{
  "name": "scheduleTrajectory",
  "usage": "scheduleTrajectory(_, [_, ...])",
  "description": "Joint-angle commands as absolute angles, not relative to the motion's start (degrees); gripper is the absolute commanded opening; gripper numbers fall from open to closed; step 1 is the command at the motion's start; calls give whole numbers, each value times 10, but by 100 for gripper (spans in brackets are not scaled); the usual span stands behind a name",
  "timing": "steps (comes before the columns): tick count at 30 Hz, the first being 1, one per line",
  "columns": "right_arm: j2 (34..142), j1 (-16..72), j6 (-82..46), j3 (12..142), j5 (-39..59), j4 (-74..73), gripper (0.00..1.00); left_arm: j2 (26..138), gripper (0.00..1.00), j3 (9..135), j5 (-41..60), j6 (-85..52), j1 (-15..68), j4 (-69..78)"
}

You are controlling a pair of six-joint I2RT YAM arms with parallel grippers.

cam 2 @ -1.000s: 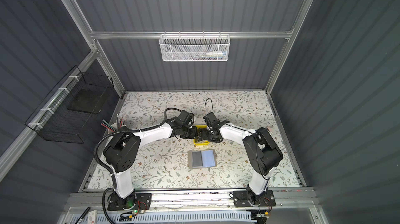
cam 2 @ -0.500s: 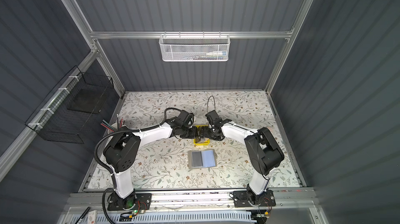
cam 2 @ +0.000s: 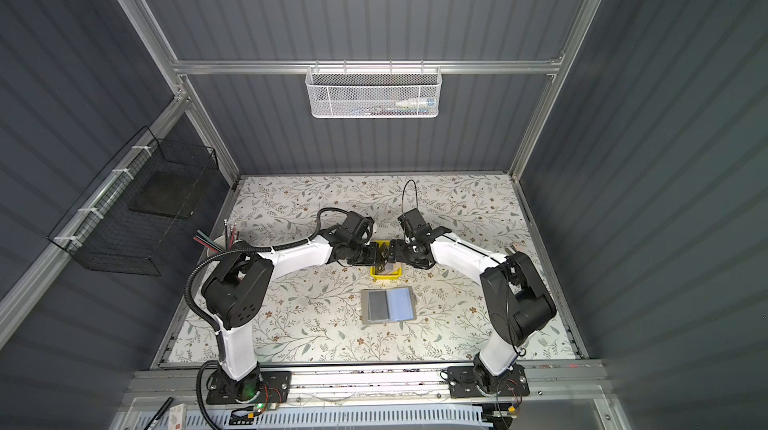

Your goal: Put the credit cards into the card holder

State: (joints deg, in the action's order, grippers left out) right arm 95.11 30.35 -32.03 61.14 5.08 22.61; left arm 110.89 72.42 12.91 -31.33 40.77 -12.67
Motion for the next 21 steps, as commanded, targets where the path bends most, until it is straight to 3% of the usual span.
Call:
scheduleTrajectory(1, [928, 301, -317, 615, 51, 245, 79, 1129, 20, 717, 136, -322, 404, -138])
scheduleTrajectory(6, [903, 301, -327, 610, 75, 239, 70, 1128, 20, 717, 137, -322, 404, -138])
scheduleTrajectory(13, [910, 301, -334, 625, 118, 229, 50, 1128, 20, 713, 137, -324, 404, -134])
scheduleTrajectory(21, [940, 301, -337, 642, 137, 226, 36, 1127, 20, 710, 139, -325, 404, -131])
